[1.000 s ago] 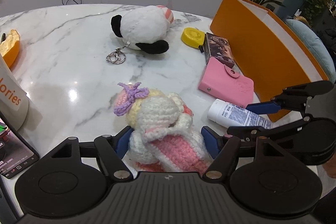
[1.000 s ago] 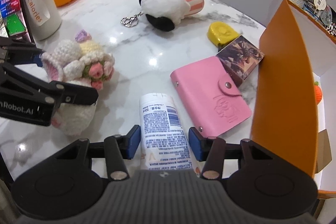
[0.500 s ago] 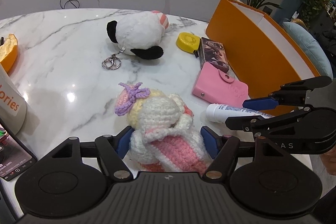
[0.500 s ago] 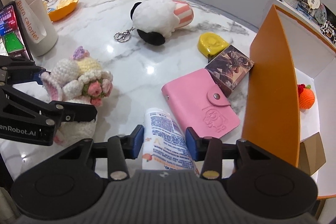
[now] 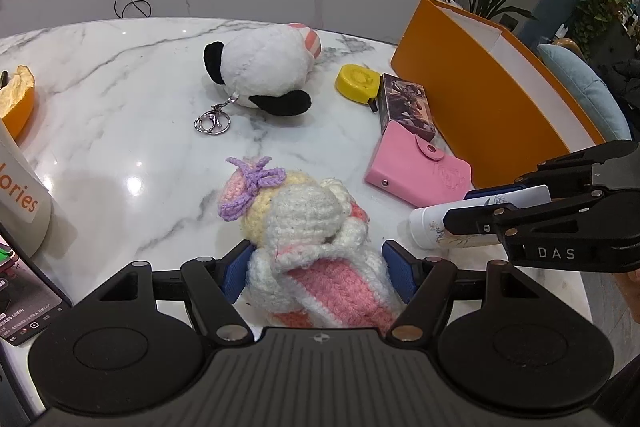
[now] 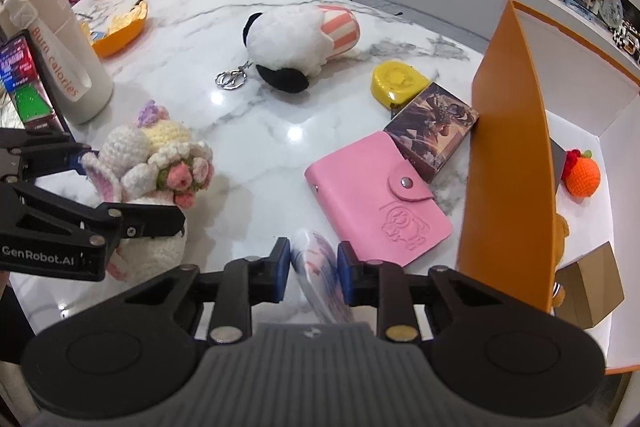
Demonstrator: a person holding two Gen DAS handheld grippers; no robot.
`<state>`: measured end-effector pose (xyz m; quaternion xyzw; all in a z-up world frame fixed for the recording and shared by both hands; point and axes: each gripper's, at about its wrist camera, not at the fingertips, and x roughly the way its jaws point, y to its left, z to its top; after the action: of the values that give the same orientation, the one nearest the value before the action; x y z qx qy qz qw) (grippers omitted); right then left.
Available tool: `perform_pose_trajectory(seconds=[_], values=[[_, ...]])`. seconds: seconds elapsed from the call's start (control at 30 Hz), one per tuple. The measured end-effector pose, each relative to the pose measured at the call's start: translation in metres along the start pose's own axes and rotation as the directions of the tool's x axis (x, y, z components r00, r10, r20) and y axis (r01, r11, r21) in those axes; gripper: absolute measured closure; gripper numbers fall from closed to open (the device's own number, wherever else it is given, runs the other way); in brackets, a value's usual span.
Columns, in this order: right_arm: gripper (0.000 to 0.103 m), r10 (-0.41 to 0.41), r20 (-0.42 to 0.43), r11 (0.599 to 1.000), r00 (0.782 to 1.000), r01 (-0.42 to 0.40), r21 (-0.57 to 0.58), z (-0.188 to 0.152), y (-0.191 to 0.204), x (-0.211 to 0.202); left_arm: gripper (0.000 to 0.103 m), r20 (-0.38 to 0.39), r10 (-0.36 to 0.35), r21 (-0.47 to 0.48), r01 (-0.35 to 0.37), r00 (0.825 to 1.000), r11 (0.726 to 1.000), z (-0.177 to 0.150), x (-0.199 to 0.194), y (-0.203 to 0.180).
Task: Organize objects
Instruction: 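Carry the bunny doll in the left tool and lotion bottle in the right tool over the orange box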
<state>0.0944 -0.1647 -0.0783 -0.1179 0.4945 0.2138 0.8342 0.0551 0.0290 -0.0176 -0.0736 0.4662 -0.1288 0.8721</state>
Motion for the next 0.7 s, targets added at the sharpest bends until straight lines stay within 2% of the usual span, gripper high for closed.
perform_pose_trajectory(seconds=[0.4, 0.7], values=[[0.078, 0.011, 0.102, 0.994, 0.995, -0.021, 0.104, 0.013, -0.021, -0.029, 0.022, 0.016, -0.006, 0.001, 0.006, 1.0, 1.0, 0.003, -0.004, 0.0], [0.078, -0.01, 0.172, 0.984, 0.985, -0.02, 0.175, 0.029, -0.039, -0.048, 0.022, 0.012, 0.023, 0.038, -0.023, 1.0, 0.999, 0.01, -0.011, -0.01]])
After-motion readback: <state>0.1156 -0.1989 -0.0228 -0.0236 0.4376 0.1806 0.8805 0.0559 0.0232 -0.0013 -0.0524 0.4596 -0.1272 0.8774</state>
